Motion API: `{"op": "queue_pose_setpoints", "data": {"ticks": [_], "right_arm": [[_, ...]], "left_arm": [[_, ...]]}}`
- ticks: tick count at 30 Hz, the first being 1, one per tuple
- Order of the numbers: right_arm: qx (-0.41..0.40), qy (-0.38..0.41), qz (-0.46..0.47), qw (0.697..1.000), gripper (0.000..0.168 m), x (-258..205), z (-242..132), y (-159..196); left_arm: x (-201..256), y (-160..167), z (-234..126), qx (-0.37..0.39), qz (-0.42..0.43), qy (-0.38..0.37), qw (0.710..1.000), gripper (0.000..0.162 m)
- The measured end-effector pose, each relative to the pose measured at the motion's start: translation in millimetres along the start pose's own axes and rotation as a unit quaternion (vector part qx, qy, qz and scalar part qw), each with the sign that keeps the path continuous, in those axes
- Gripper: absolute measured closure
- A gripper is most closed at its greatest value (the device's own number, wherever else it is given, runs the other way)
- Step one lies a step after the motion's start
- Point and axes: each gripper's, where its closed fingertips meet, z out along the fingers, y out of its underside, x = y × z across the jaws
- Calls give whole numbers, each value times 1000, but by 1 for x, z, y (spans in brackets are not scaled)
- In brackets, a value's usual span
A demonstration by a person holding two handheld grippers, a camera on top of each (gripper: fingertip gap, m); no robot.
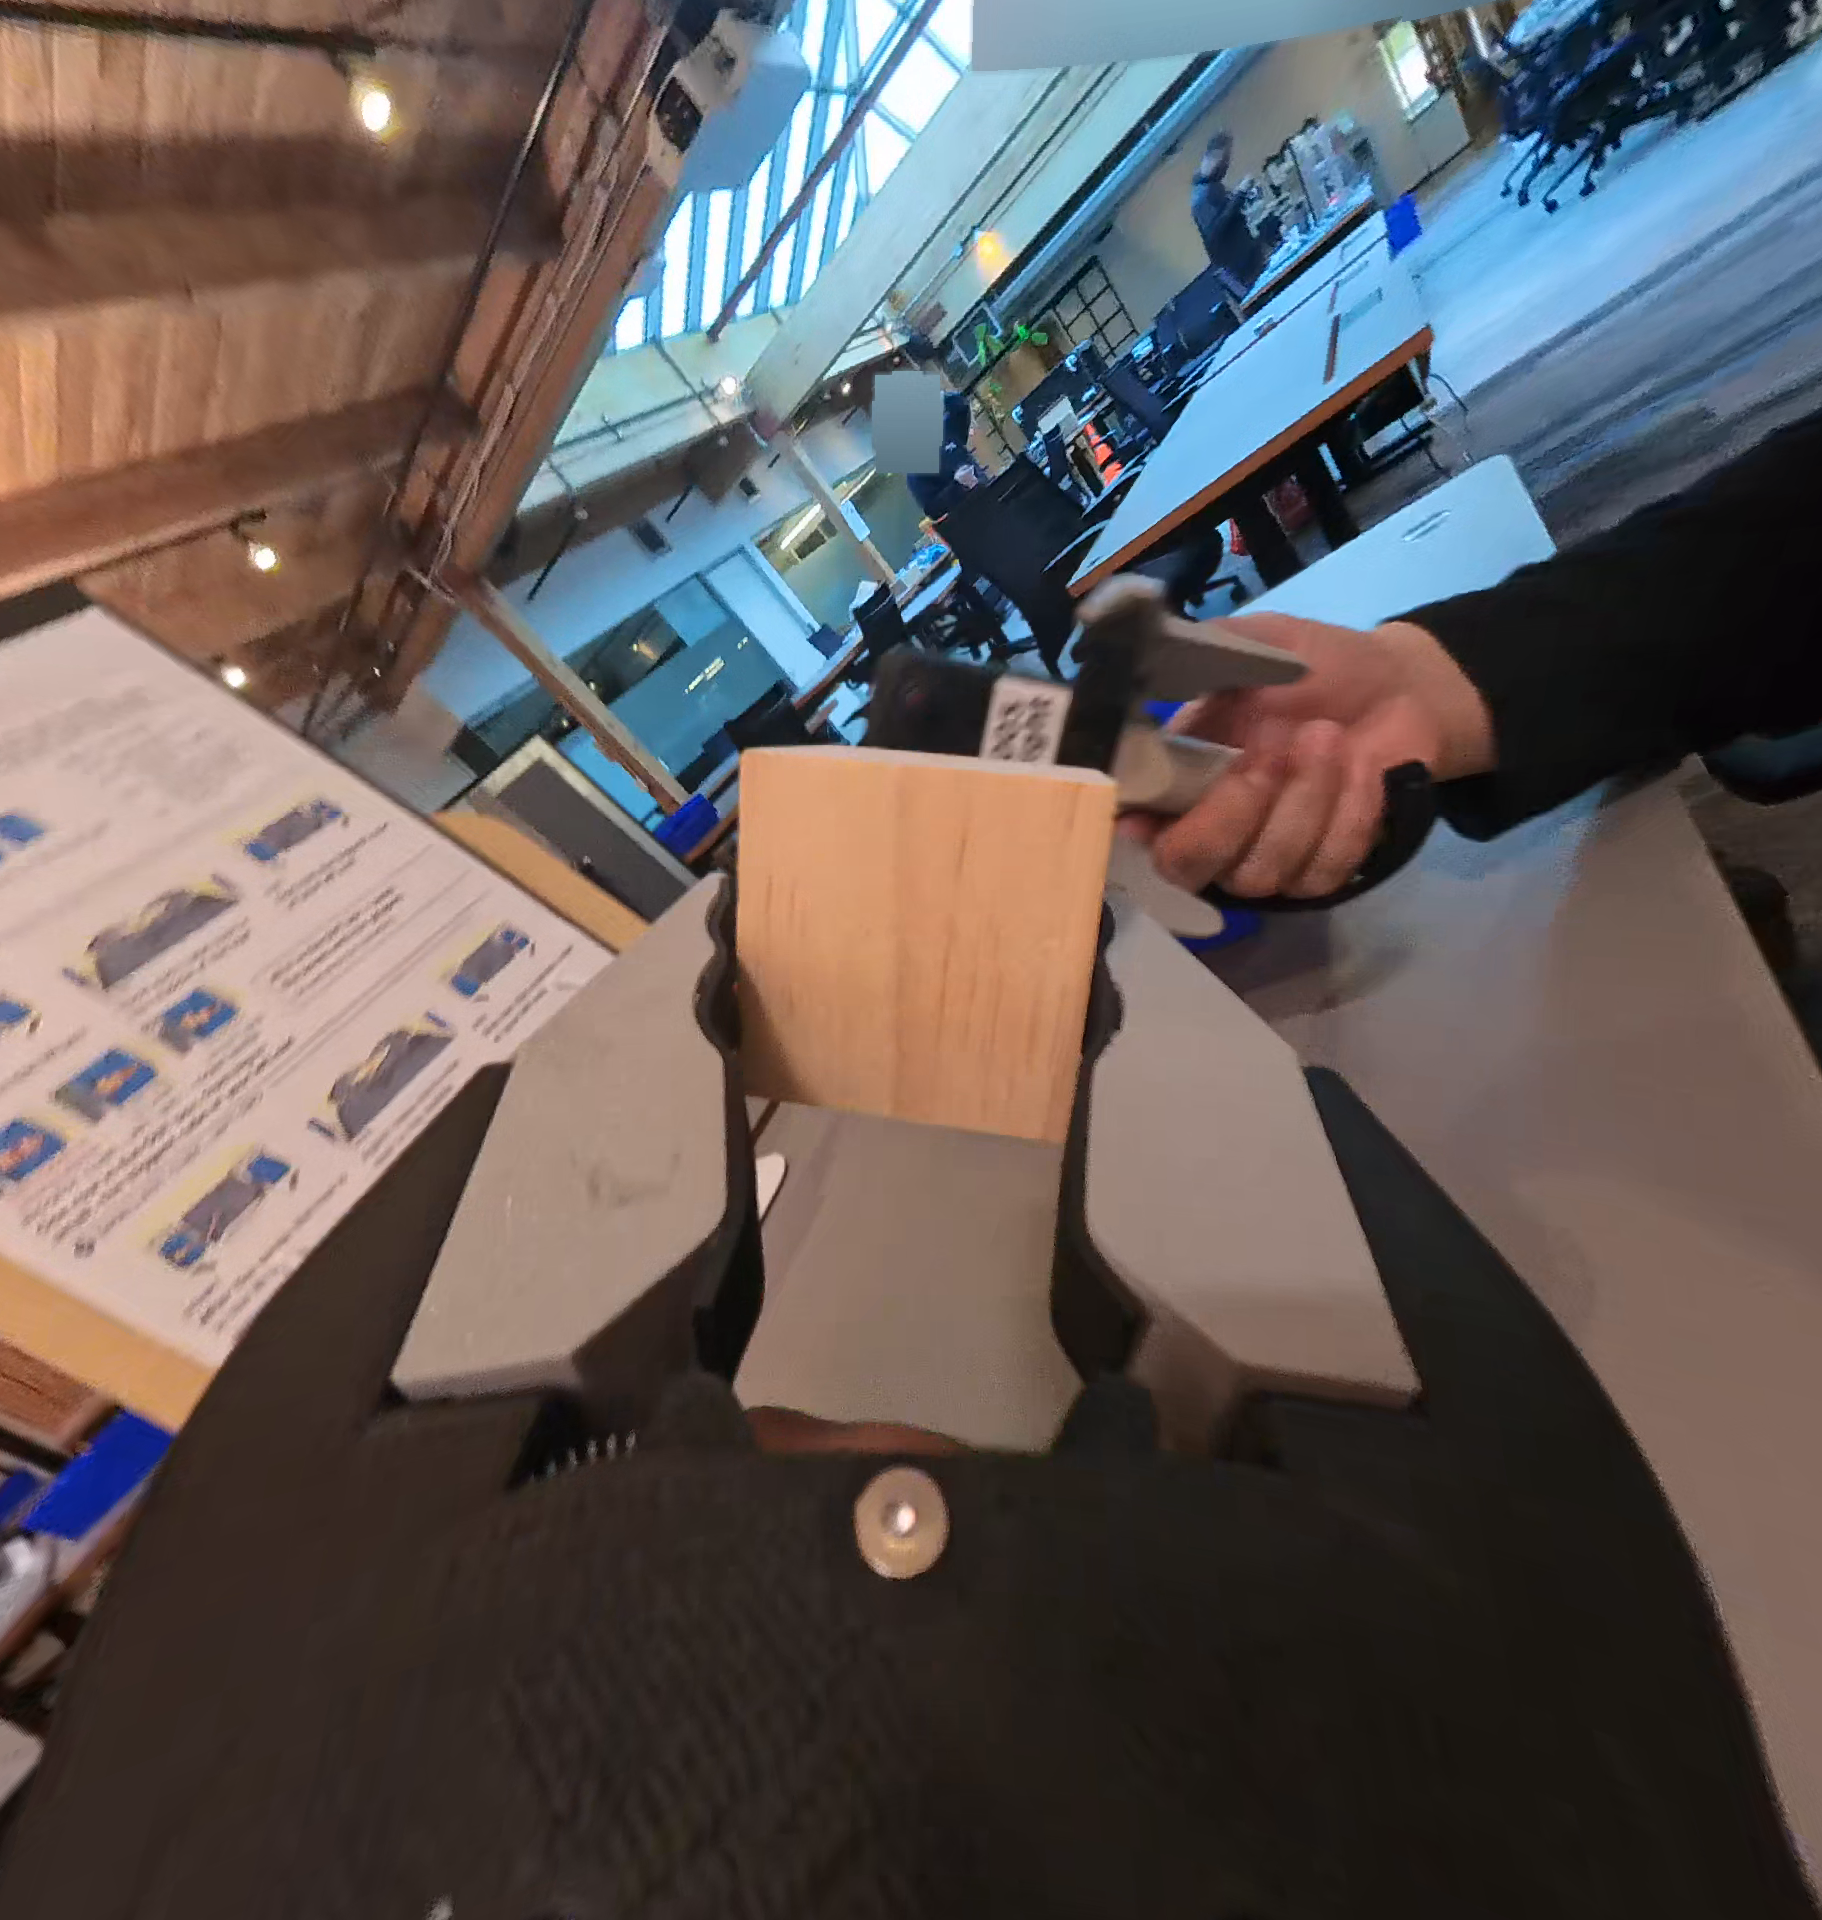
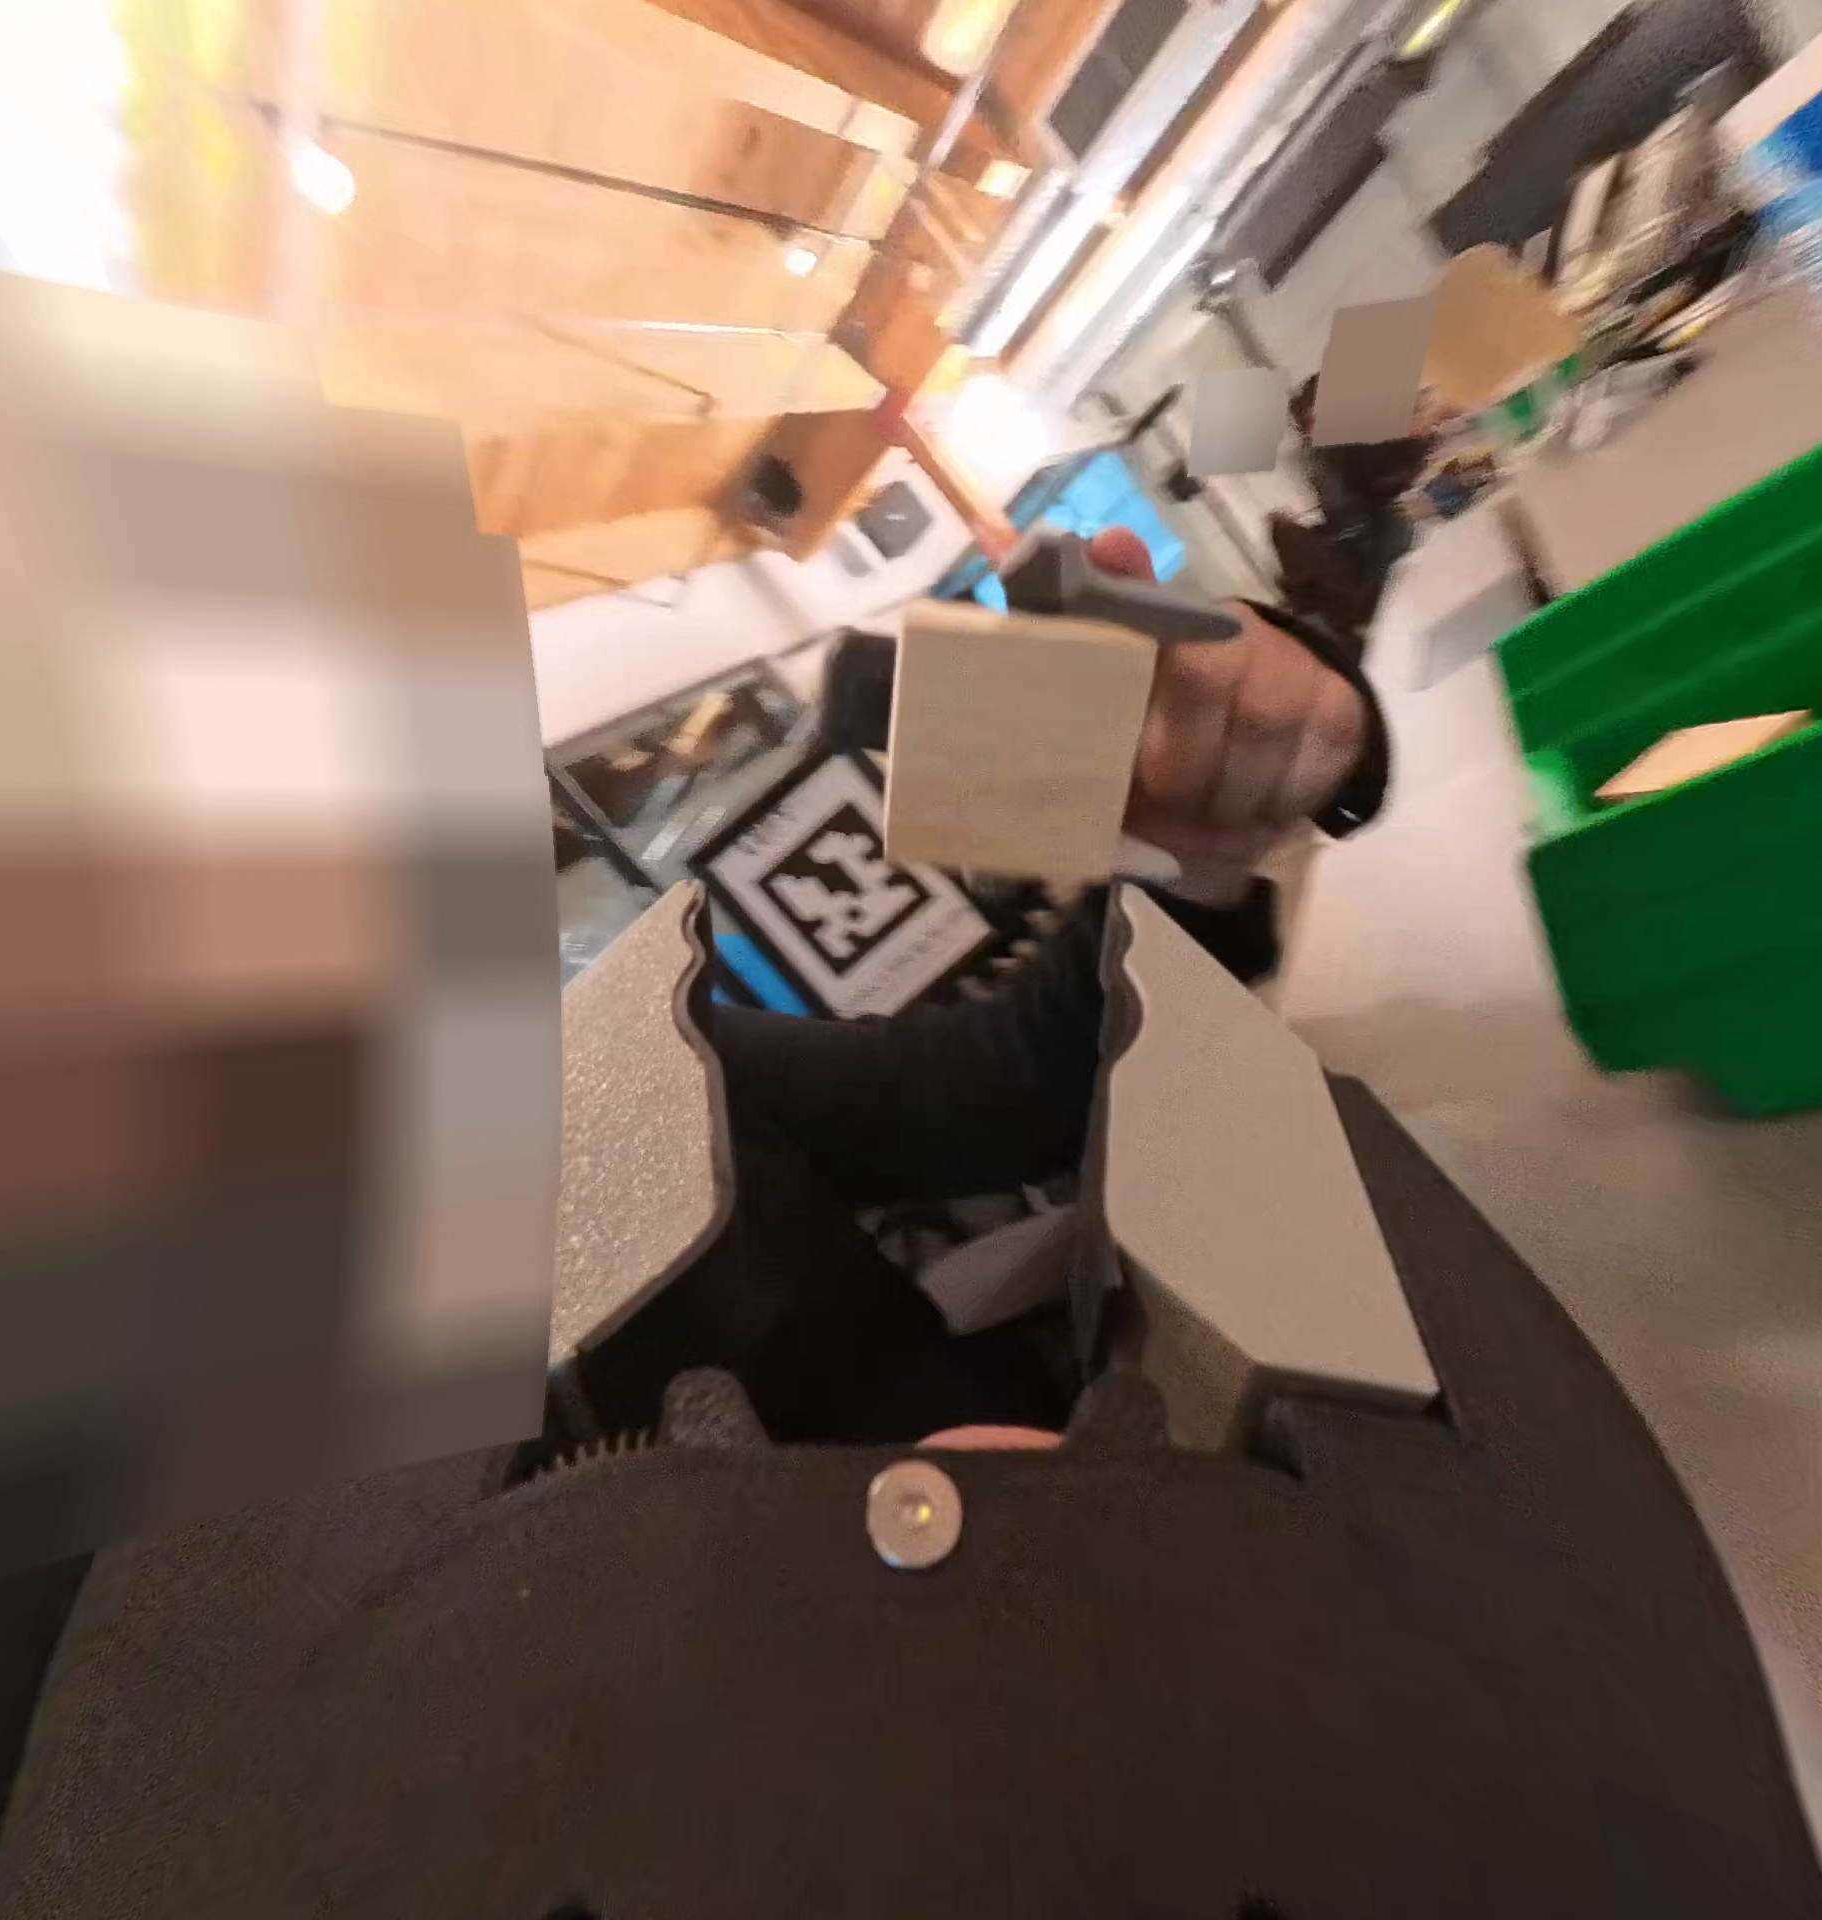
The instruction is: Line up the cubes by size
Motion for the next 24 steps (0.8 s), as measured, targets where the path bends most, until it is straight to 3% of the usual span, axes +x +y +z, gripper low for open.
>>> {"op": "queue_pose_setpoints", "data": {"ticks": [4, 6, 12, 18, 19, 22, 24], "right_arm": [[-37, 16, 32, 999, 93, 9, 16, 10], [-54, 4, 39, 998, 108, 5, 24, 18], [-42, 36, 47, 997, 109, 10, 23, 15], [-82, 136, -84, 984, 110, -7, 6, -5], [-82, 162, -114, 977, 110, -11, -3, -16], [-98, 257, -213, 937, 111, -20, -45, -52], [-143, 358, -291, 875, 110, -12, -92, -75]], "left_arm": [[35, -9, 21, 11, 38, 14, 999, 97], [42, -4, 28, -1, 55, 10, 998, 97], [40, 3, 31, -13, 7, -7, 1000, 97], [26, -5, 30, -65, -68, -45, 995, 96], [16, -7, 27, -72, -87, -70, 991, 107], [-13, -7, 14, -75, -226, -125, 963, 162], [-23, -5, 3, -63, -306, -125, 942, 162]]}}
